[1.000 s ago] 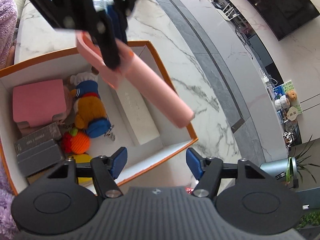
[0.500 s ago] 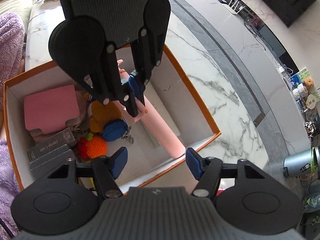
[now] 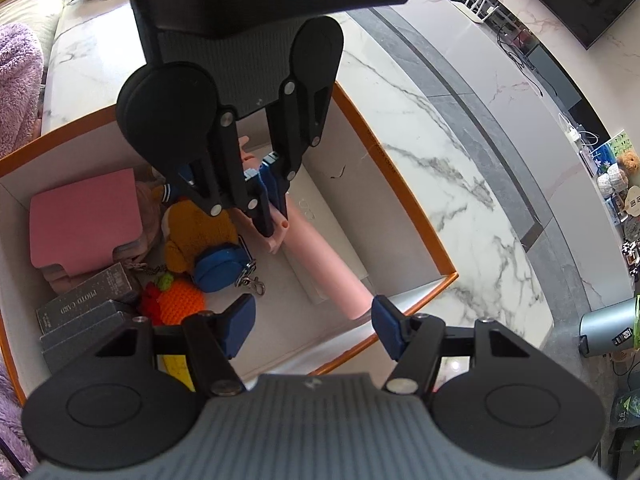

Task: Organize objects
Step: 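Carry pink fan with left tool while right tool carries glasses case into orange box, then open both tools releasing pink fan and glasses case into the box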

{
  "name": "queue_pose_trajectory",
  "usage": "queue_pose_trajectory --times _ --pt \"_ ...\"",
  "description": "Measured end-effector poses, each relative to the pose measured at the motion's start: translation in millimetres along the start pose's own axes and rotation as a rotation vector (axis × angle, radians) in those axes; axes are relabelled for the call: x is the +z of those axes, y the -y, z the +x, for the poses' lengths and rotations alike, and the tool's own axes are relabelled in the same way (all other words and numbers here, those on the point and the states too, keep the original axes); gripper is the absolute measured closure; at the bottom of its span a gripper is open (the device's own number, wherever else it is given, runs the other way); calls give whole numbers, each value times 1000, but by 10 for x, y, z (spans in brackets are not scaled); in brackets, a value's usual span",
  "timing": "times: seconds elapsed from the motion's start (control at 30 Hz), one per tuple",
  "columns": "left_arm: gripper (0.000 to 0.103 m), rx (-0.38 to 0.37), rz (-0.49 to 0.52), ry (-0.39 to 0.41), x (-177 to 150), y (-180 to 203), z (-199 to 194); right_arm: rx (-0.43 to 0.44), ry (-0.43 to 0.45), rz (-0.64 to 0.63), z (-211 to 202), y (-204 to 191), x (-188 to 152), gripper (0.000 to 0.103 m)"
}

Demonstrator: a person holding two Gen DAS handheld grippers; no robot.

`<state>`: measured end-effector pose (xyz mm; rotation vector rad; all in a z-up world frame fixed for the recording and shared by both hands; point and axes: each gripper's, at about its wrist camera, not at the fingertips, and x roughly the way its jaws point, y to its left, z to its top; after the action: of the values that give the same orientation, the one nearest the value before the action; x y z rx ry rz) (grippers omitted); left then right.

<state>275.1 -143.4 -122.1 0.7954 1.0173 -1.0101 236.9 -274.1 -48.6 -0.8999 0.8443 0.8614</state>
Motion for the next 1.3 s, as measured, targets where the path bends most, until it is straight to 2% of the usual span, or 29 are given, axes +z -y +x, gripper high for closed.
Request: queue_pose_trajectory --times 0.1,0.23,0.27,0.3,0.33,0.43,0.57,0.63,0.7,0.77,0.9,1.0,1.17,1.3 --pt "71 46 8 -11 -1 -6 -9 -1 1 6 3 -4 15 38" --pt "69 75 13 1 -25 -9 -37 1 5 0 -13 -34 45 38" --pt "72 68 1 7 -34 -24 -46 0 4 -4 -17 -43 51 38" --pt "87 39 -21 12 -41 -53 -55 0 3 -8 -20 -53 52 38" --pt "92 2 -43 15 -43 -89 -59 -2 2 -10 -23 -61 53 38" --pt "95 -42 -36 8 -45 -108 -55 -1 -3 -9 -27 -76 45 38" --pt "95 -124 49 -13 -68 13 -87 -4 -7 -6 -24 -47 44 38" --pt "95 -111 77 -19 -59 40 -73 -6 -8 0 -20 -25 42 38" --pt "95 -125 64 -35 -43 -15 -27 -6 -11 8 -5 -4 45 38" --pt "93 -113 69 -51 -35 -34 44 -5 -11 12 15 0 55 38" --pt "82 -65 48 -21 -51 -87 56 7 -12 3 51 -32 72 38" --pt "81 -55 4 15 -32 -165 -41 12 -17 -3 87 -49 86 38" --pt "81 -22 10 23 -37 -118 -211 11 -34 2 151 -41 118 38" --pt "74 31 11 37 -83 32 -438 -4 -35 5 79 -48 147 38"
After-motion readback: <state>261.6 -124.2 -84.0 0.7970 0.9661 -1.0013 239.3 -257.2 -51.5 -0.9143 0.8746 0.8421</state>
